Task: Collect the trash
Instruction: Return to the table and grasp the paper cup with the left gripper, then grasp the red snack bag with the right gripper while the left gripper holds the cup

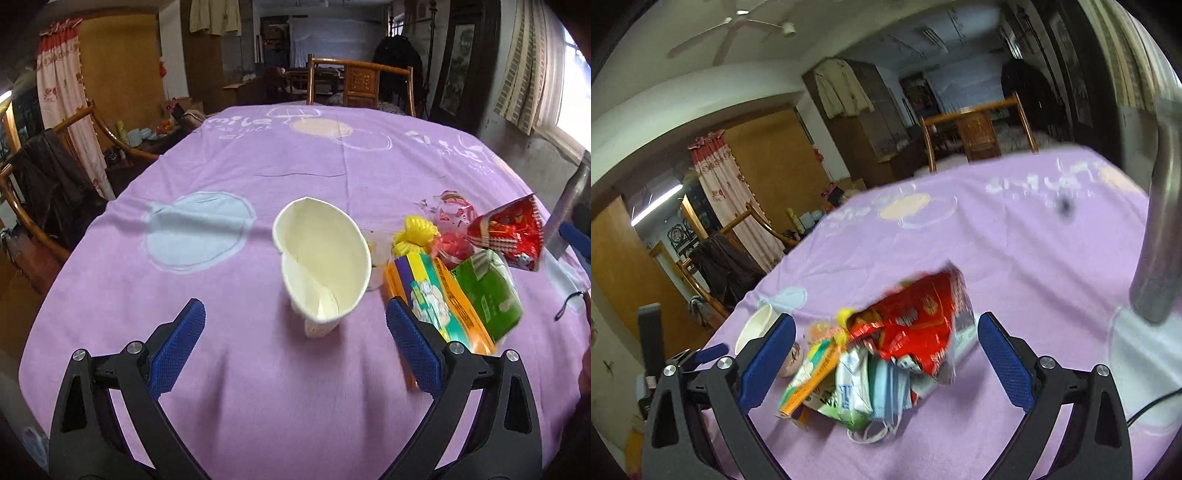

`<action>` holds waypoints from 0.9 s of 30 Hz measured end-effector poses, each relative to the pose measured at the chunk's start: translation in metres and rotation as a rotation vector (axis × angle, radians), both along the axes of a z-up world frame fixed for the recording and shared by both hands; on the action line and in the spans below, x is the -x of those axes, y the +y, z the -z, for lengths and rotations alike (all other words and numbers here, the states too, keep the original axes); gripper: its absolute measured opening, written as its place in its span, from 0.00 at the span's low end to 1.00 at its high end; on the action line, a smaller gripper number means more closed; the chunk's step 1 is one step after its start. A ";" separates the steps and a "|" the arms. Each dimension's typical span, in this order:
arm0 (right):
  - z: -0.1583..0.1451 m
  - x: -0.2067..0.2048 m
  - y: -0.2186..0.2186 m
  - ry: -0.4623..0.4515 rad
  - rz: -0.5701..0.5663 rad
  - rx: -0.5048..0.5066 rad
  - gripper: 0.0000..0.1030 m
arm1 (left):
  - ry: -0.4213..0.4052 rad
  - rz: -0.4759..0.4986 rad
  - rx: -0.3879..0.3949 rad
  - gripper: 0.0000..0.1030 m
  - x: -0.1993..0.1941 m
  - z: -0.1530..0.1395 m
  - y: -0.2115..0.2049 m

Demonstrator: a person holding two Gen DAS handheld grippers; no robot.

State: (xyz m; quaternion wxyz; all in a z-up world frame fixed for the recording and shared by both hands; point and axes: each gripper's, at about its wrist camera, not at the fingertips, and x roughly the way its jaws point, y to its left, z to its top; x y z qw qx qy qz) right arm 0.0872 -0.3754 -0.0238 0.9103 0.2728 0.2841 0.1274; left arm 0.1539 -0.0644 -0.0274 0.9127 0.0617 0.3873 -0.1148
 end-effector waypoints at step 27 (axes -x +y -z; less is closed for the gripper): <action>0.033 -0.008 -0.020 0.115 0.039 -0.156 0.95 | -0.051 -0.004 0.246 0.40 -0.004 0.003 0.043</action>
